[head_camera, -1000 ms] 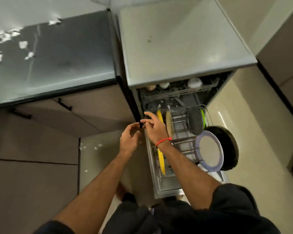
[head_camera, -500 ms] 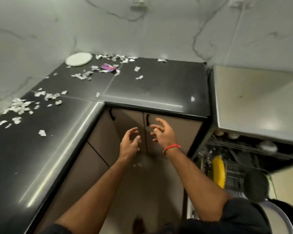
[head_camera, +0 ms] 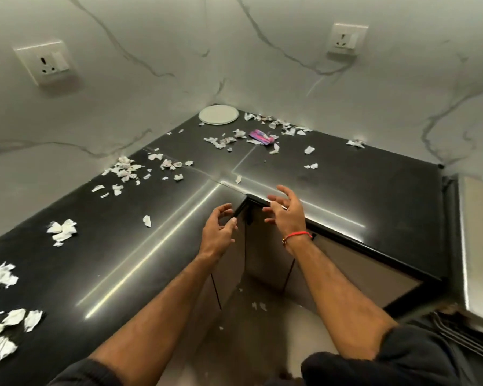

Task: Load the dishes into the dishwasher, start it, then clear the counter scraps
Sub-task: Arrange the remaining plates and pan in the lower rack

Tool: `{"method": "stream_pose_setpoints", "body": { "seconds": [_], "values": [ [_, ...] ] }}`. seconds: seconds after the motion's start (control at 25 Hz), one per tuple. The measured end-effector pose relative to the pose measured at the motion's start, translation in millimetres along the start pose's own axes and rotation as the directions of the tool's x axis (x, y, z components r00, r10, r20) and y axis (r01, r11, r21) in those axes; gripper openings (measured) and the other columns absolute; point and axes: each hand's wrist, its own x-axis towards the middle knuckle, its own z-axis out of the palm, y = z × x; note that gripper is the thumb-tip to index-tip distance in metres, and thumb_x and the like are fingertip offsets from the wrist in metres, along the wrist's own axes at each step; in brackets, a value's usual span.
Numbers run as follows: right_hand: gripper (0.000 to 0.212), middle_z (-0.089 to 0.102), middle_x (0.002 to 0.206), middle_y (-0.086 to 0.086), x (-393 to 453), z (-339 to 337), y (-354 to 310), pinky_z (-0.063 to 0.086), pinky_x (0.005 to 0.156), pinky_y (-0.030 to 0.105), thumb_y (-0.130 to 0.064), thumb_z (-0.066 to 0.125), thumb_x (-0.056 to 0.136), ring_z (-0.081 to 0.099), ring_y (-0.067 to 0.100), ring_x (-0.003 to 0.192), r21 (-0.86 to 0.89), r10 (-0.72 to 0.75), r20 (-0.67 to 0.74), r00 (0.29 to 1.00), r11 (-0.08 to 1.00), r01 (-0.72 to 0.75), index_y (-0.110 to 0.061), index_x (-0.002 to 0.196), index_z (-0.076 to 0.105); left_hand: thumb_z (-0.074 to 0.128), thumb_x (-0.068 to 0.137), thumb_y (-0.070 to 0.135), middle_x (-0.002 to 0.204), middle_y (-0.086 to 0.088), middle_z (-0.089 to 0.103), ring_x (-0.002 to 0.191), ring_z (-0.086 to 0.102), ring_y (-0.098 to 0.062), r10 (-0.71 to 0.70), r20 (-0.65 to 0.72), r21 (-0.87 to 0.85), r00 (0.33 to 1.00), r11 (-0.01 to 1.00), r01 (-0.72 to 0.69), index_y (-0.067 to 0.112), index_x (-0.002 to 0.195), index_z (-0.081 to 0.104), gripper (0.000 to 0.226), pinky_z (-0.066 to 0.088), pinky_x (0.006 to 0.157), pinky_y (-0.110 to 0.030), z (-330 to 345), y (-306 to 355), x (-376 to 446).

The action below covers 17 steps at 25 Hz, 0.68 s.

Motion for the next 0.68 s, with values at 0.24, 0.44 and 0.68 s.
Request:
{"method": "stream_pose_setpoints", "body": {
  "seconds": [0.24,0.44,0.68],
  "values": [
    [0.036,0.067,0.116,0.003,104.4,18.1,-0.4,0.060,0.065,0.036,-0.003,0.049,0.096,0.071,0.022,0.086,-0.025,0.012,0.070,0.997,1.000,-0.010,-0.020,0.127,0.055,0.057,0.101,0.008,0.123,0.007,0.061,0.083,0.063,-0.018,0.007,-0.070,0.007,0.998,1.000,-0.006,0.021,0.136,0.054,0.038,0.055,0.060,-0.028,7.2,13.7,90.6],
    [0.036,0.067,0.114,0.004,202.0,23.5,-8.3,0.061,0.069,0.043,-0.001,0.049,0.096,0.069,0.021,0.083,-0.064,0.059,0.143,0.988,0.997,-0.050,-0.016,0.128,0.056,0.057,0.101,0.012,0.127,0.007,0.060,0.091,0.067,-0.017,-0.042,-0.164,0.007,0.985,0.999,0.044,0.026,0.134,0.055,0.036,0.055,0.066,-0.033,27.6,20.2,174.3],
    [0.036,0.066,0.118,0.010,304.9,39.1,-22.5,0.060,0.061,0.038,0.003,0.049,0.095,0.069,0.025,0.083,-0.052,0.102,0.187,0.977,0.994,-0.094,-0.013,0.126,0.056,0.062,0.099,0.015,0.125,0.012,0.060,0.094,0.071,-0.022,-0.046,-0.238,0.036,0.970,0.998,0.056,0.035,0.126,0.057,0.034,0.061,0.081,-0.050,34.8,29.0,252.2]
  ]
}}
